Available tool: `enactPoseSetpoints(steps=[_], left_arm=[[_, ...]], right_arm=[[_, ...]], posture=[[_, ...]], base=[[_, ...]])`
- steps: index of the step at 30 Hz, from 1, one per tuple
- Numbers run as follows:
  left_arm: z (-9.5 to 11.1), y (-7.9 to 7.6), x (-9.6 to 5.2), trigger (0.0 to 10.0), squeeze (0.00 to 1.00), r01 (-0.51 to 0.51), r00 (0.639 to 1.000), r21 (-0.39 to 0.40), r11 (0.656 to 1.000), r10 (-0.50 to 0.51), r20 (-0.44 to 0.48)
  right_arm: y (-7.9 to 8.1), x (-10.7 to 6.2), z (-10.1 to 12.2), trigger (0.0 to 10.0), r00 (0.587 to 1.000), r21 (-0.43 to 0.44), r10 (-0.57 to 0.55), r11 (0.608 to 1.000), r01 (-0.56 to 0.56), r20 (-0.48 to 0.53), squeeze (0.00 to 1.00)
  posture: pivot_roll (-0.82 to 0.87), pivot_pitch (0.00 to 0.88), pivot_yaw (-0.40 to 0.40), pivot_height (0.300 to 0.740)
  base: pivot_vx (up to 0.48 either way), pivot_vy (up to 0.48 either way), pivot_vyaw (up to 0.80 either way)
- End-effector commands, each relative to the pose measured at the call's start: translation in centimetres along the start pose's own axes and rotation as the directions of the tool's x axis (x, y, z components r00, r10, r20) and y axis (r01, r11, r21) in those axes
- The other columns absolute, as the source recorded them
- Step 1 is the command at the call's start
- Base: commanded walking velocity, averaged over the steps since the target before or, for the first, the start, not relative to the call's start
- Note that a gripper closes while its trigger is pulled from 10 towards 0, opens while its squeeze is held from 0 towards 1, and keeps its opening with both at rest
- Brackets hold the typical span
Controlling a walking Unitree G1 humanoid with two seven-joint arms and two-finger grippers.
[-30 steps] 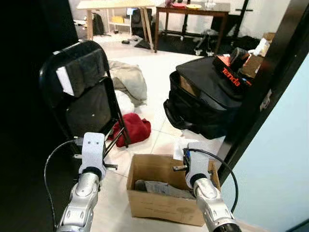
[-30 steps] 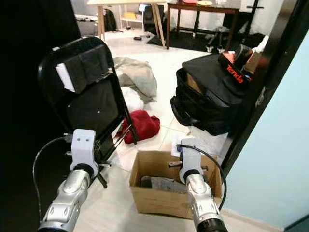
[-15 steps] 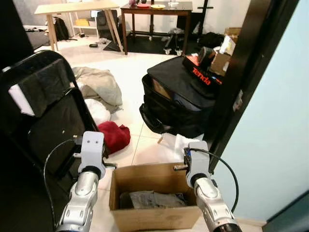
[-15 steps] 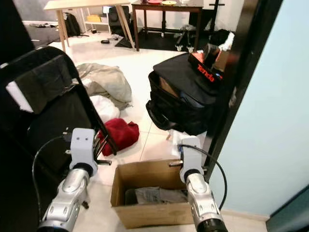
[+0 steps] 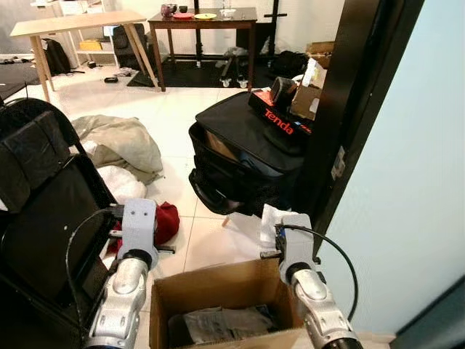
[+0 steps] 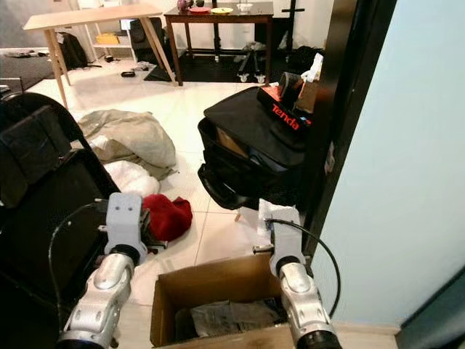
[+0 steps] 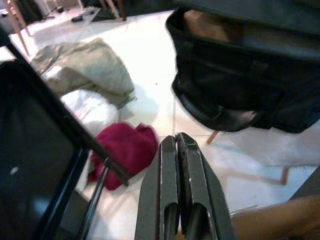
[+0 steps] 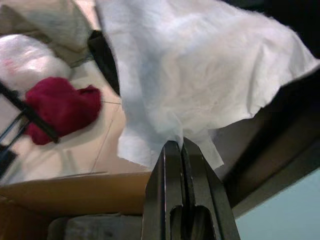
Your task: Clean up the room
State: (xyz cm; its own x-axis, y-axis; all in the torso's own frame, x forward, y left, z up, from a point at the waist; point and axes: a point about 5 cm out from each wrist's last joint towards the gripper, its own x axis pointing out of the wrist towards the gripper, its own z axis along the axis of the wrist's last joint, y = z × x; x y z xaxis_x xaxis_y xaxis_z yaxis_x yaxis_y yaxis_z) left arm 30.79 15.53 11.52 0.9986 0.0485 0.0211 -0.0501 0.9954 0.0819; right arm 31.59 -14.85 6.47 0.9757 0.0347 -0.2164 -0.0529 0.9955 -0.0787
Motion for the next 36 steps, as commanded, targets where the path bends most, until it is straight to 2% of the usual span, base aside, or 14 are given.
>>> enactPoseSetpoints(steps=[1, 7, 19, 23, 32, 33, 34, 36], left_arm=[[-0.6, 0.7, -0.3, 10.0, 0.0, -0.018, 1.0, 0.005, 1.0, 0.018, -0.019], [-0.6, 0.6, -0.3, 10.0, 0.0, -0.019, 1.0, 0.005, 1.0, 0.019, -0.018], [-1.0, 1.0, -0.3, 10.0, 0.0, -0.058, 0.997, 0.008, 0.998, 0.059, -0.042], [-1.5, 1.0, -0.3, 10.0, 0.0, -0.043, 0.996, 0.023, 0.999, 0.045, -0.084], [-2.4, 0.8, -0.2, 10.0, 0.0, 0.013, 0.989, 0.063, 0.998, -0.003, -0.145], [-2.7, 0.8, -0.1, 10.0, 0.0, 0.034, 0.985, 0.083, 0.996, -0.019, -0.174], [-3.4, 0.7, -0.1, 10.0, 0.0, 0.108, 0.97, 0.131, 0.985, -0.076, -0.232], [-3.4, 0.7, -0.1, 10.0, 0.0, 0.108, 0.97, 0.131, 0.985, -0.076, -0.232]], right_arm=[[0.6, 0.0, -0.3, 10.0, 1.0, 0.015, 0.017, 1.0, -0.016, -0.014, 0.0], [0.6, 0.0, -0.2, 10.0, 1.0, 0.012, 0.02, 1.0, -0.019, -0.012, 0.0], [1.0, 0.1, -0.2, 10.0, 0.999, 0.007, 0.045, 0.999, -0.045, -0.02, 0.0], [1.9, 0.4, -1.3, 10.0, 0.986, -0.048, 0.12, 0.991, -0.126, -0.117, 0.0], [2.7, 1.0, -2.2, 10.0, 0.953, -0.131, 0.194, 0.965, -0.229, -0.234, 0.0], [2.8, 1.2, -2.4, 10.0, 0.941, -0.148, 0.206, 0.956, -0.252, -0.268, 0.0], [3.0, 1.5, -2.4, 10.0, 0.915, -0.195, 0.243, 0.929, -0.316, -0.322, 0.0], [3.0, 1.5, -2.4, 10.0, 0.915, -0.195, 0.243, 0.929, -0.316, -0.322, 0.0]], posture=[[-0.04, 0.071, 0.029, 0.74], [-0.04, 0.069, 0.029, 0.74], [-0.04, 0.07, 0.024, 0.74], [-0.03, 0.079, 0.022, 0.74], [-0.03, 0.121, 0.019, 0.74], [-0.03, 0.138, 0.015, 0.74], [-0.03, 0.158, 0.012, 0.74], [-0.03, 0.158, 0.012, 0.74]], base=[[0.266, 0.0, 0.0], [0.262, 0.0, 0.0], [0.0, 0.0, 0.0], [0.0, 0.0, 0.0], [0.0, 0.0, 0.0], [0.0, 0.0, 0.0], [0.0, 0.0, 0.0], [0.0, 0.0, 0.0]])
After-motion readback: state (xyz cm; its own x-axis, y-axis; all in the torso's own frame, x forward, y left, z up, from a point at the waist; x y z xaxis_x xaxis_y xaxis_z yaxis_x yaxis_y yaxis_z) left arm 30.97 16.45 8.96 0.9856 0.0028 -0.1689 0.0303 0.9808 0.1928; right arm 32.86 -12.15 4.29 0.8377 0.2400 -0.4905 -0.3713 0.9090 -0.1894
